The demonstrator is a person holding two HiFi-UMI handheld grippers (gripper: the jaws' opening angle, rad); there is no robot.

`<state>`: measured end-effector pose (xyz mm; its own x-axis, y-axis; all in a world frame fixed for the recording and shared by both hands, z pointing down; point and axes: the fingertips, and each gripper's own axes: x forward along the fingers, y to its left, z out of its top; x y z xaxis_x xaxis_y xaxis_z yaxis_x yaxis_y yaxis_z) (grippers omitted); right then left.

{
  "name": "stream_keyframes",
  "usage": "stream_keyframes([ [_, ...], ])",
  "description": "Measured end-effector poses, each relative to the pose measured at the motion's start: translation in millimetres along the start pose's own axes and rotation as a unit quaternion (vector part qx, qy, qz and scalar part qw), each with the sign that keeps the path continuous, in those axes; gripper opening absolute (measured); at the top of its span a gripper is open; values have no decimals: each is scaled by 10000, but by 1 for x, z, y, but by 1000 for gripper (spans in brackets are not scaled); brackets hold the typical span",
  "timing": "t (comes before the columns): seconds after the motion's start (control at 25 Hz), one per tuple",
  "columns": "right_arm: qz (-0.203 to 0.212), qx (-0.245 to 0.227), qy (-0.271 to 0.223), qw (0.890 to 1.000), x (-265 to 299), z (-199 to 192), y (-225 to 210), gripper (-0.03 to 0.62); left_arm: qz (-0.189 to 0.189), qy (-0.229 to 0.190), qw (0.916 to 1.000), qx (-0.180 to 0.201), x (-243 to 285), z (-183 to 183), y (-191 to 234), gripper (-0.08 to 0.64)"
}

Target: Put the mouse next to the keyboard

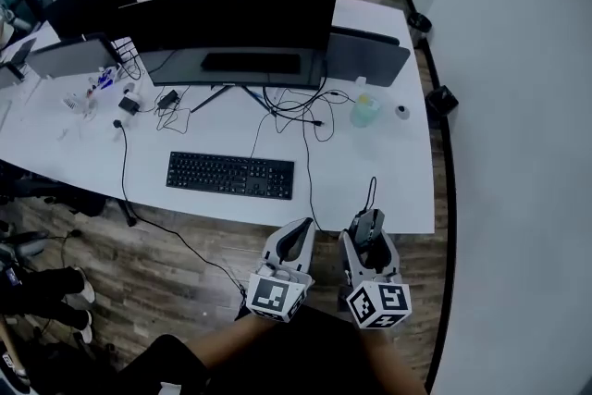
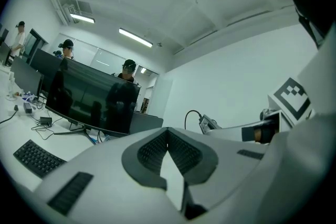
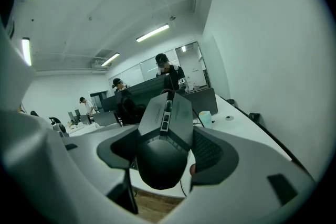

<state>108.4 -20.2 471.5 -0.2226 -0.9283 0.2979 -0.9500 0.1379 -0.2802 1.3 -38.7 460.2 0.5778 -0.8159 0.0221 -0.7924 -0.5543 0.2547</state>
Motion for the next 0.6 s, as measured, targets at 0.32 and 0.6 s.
stream_keyframes([
  [0.32,-180,-85,130,9997,42,-4,4,313,-322,173,9993,14,26,-6,29,3],
  [0.6,-312,108,442,9985,65,-24,-4,313,-467,257,9986,48,36,-10,47,3],
])
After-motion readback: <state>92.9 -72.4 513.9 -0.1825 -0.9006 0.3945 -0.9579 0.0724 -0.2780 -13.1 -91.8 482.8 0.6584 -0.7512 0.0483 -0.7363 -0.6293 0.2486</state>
